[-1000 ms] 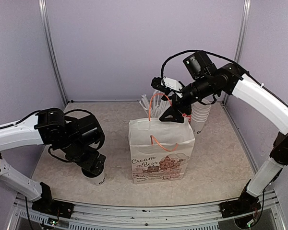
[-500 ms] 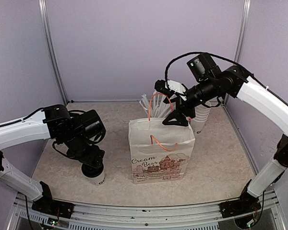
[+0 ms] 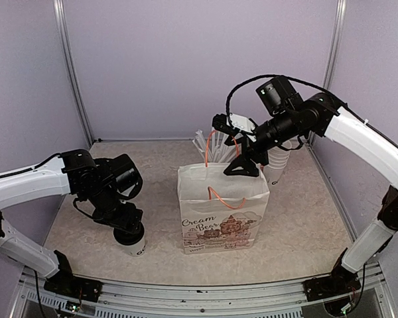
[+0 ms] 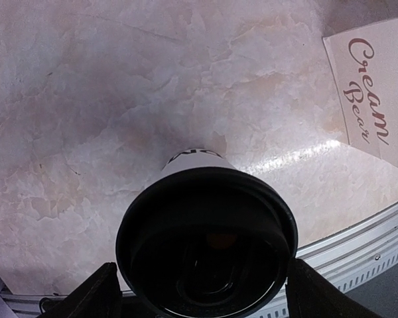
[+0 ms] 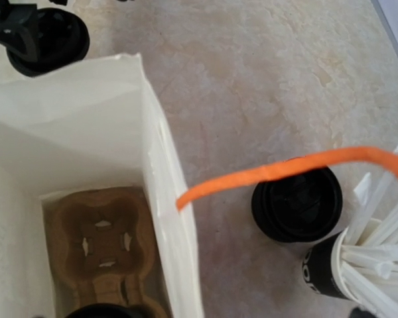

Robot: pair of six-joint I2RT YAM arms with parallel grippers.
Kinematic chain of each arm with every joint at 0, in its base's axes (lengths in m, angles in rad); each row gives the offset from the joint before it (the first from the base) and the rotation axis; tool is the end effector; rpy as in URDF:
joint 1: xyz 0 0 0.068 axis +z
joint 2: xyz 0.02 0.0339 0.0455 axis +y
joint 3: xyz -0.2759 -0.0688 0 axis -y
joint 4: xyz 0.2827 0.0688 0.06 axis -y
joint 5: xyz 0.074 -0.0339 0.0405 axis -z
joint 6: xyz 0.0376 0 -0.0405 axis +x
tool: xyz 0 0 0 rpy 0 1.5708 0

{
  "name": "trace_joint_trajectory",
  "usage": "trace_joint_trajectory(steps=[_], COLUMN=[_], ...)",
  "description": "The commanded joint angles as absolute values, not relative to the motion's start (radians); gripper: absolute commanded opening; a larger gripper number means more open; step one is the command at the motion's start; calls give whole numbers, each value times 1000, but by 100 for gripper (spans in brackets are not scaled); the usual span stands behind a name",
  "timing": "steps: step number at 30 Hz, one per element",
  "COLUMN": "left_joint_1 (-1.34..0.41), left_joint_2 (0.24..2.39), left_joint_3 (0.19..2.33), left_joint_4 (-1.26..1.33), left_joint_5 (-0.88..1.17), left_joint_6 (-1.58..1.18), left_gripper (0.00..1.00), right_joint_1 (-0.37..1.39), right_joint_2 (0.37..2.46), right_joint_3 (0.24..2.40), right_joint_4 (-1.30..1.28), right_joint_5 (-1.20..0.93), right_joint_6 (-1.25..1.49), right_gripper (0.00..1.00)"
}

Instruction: Pack the takeout coffee

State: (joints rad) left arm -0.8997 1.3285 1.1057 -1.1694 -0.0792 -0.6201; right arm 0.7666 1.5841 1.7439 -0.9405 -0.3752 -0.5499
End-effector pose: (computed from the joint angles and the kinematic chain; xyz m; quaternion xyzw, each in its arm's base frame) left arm 0.1656 -0.2038 0.2677 0.1352 0.9860 -0.0328 0.0918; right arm 0.2574 0.2670 0.4169 -0.6115 0.6734 0.2120 0.3573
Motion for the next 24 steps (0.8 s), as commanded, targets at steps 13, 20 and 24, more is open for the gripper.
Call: trace_joint_trajectory(steps=[13, 20, 24], left_joint_1=[-885, -891, -907], left_joint_2=[1353, 1336, 1353], left_joint_3=[1115, 1143, 1115], left_joint_4=[-1173, -1202, -1193], left_joint_5=[-85, -70, -66], left_joint_6=[-588, -577, -576], left_gripper=[83, 83, 83], right_joint_1=[760, 760, 760], right_joint_2=[1582, 1584, 1585], right_joint_3=[1702, 1701, 1700], right_joint_4=[-917, -916, -917], right_joint_5=[-385, -376, -374], right_joint_6=[-549, -551, -549], right_gripper=[93, 93, 93])
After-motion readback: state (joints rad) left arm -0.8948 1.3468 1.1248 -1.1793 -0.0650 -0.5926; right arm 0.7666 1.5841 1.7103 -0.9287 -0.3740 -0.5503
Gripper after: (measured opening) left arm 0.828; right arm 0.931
